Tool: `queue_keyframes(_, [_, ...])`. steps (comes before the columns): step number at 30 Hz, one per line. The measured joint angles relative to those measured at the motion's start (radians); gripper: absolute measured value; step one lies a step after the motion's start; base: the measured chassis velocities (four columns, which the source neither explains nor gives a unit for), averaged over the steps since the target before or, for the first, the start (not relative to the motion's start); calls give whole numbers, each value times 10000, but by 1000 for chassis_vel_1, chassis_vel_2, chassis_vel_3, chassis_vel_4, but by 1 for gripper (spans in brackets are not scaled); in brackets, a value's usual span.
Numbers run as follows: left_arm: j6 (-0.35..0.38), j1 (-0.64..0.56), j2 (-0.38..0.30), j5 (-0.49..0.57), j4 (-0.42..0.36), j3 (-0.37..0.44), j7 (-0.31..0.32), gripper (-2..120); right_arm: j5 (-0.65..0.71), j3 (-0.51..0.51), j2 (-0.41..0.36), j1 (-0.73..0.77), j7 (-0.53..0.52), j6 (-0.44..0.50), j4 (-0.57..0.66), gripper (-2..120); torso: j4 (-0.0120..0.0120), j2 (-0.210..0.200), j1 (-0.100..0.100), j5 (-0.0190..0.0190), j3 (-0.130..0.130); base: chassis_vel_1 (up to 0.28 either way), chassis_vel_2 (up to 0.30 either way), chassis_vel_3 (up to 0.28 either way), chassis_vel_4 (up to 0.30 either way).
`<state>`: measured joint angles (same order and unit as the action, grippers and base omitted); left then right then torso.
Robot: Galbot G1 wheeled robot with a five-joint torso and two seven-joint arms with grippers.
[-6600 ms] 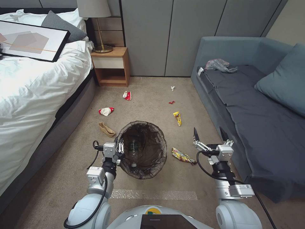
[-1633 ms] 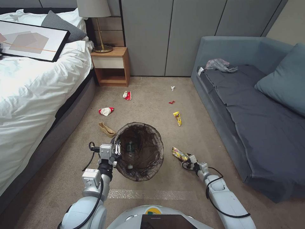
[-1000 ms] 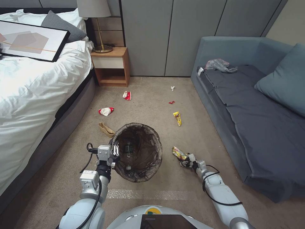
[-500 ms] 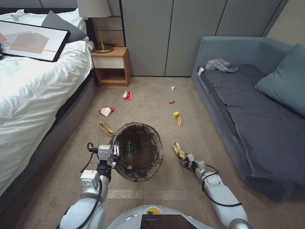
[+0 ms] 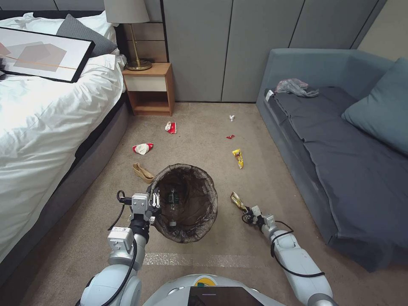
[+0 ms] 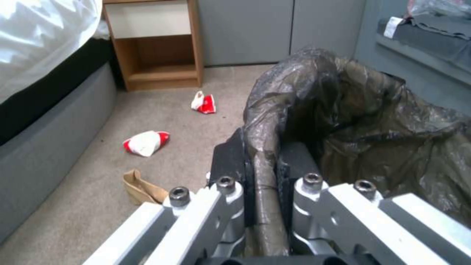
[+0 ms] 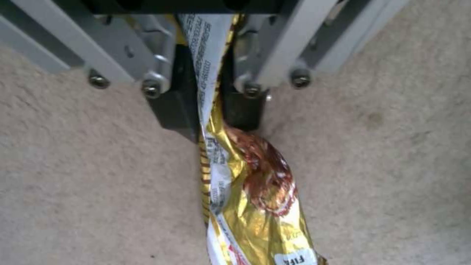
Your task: Pick up the trash bin, then pick up the garbage from the floor and place it into the trash bin.
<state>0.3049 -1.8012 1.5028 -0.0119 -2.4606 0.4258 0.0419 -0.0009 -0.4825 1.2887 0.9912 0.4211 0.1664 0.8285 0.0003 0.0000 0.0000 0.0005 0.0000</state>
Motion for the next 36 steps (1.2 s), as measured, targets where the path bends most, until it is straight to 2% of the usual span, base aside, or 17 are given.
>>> queue_keyframes(4, [-2, 0, 7, 0, 0, -2, 0, 7, 17, -14, -29, 9, -25, -3, 23, 0, -4, 0, 0, -5, 1, 0, 0, 0, 0])
queue_keyframes(27, [-12, 15, 27, -26, 121, -54, -4, 7, 308, -51, 2, 170, -279, 101, 486, 0, -6, -1, 0, -6, 1, 0, 0, 0, 0])
queue_keyframes(31, [-12, 43, 17, -24, 190, -105, -4, 7, 654, -61, -31, 403, -398, 171, 1271, 0, -3, -1, 0, -4, 1, 0, 0, 0, 0])
queue_keyframes(34, [-12, 86, -43, 19, 308, -136, 3, 7, 1789, -62, -140, 964, -558, 290, 3492, 0, -3, -1, 0, -5, 1, 0, 0, 0, 0])
queue_keyframes(35, [-12, 86, -43, 19, 308, -136, 3, 7, 1789, -62, -140, 964, -558, 290, 3492, 0, -3, -1, 0, -5, 1, 0, 0, 0, 0])
queue_keyframes(36, [-5, 88, -73, 57, 343, -156, 14, 7, 2290, -63, -180, 1168, -565, 427, 4499, 0, -2, -1, 0, -5, 0, 0, 0, 0, 0])
